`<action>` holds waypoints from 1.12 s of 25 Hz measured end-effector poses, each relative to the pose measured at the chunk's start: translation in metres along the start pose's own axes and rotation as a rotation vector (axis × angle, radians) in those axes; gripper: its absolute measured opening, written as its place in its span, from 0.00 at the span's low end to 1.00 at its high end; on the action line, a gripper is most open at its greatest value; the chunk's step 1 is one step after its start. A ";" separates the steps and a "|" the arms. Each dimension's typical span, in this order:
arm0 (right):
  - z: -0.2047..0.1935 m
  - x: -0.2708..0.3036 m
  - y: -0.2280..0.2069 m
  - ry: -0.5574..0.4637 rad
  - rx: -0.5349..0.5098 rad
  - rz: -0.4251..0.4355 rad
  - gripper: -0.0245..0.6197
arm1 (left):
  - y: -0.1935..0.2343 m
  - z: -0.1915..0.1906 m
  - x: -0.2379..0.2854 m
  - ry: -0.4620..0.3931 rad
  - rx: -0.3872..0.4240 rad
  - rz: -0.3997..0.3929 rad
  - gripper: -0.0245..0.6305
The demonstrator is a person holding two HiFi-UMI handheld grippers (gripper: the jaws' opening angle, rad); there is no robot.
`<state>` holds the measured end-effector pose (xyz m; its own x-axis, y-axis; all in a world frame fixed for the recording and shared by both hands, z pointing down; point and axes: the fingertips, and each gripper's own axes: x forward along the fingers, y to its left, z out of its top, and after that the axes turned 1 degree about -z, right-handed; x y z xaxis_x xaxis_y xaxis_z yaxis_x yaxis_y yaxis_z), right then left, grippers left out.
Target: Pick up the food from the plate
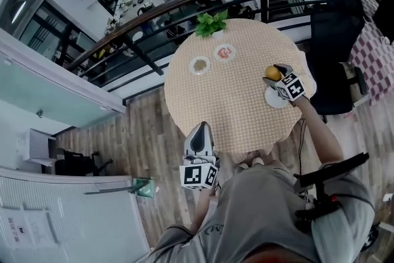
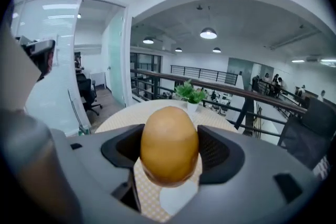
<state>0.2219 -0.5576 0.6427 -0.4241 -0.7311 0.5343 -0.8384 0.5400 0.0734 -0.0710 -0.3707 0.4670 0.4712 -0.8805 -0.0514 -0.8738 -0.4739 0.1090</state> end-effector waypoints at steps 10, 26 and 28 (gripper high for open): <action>0.128 -0.139 0.087 -0.419 0.033 0.010 0.52 | -0.022 0.014 0.004 -0.036 0.001 -0.102 0.05; 0.177 -0.224 0.153 -0.638 -0.008 0.025 0.52 | -0.024 0.019 -0.002 -0.067 -0.005 -0.104 0.05; 0.176 -0.220 0.155 -0.629 -0.005 0.025 0.52 | -0.022 0.017 -0.003 -0.066 -0.009 -0.095 0.05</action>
<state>0.1255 -0.3863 0.3884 -0.5650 -0.8228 -0.0618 -0.8247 0.5609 0.0726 -0.0556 -0.3581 0.4482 0.5426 -0.8304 -0.1267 -0.8244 -0.5554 0.1093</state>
